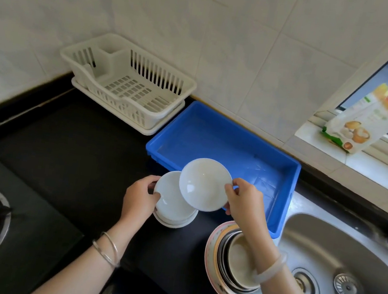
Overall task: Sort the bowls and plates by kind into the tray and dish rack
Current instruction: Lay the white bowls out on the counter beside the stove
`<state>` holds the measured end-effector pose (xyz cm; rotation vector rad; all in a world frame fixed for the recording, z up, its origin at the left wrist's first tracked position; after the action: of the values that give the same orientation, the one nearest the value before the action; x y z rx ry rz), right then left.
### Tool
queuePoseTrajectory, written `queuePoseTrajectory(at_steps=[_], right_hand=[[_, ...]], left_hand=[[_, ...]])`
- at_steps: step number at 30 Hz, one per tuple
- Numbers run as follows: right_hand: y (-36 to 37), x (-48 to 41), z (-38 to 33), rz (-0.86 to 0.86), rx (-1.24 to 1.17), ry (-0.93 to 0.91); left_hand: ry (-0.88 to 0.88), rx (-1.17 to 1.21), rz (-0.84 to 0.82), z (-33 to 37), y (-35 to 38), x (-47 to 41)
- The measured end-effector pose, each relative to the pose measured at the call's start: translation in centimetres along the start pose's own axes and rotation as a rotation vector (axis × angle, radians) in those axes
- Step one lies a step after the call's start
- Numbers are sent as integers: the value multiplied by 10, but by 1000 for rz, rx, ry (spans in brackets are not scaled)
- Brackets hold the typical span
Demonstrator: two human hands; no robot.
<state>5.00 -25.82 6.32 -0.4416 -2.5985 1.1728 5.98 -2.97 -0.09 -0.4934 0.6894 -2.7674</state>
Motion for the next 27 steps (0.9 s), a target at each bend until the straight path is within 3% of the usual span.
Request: queuePoseTrajectory(at_steps=[7, 11, 17, 27], right_hand=[[-6, -12, -47, 0, -105, -51], [14, -30, -92, -77, -181, -88], [95, -62, -154, -248, -143, -116], [261, -105, -215, -473, -278, 102]], left_hand=[[-188, 285, -45, 13, -42, -28], [-241, 343, 18, 8, -85, -54], [-310, 462, 168, -33, -151, -98], [-515, 633, 378, -111, -223, -176]])
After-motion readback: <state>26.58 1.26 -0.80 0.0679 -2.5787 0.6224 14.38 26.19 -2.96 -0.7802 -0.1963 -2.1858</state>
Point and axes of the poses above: each hand's wrist, its own x-axis away from the middle knuckle, its own y-axis out of the palm, z = x × y, the point moved 4 cm from there along -x, towards the middle knuckle, and after that the axes turned 8 degrees about z, right-handed, at the moved point
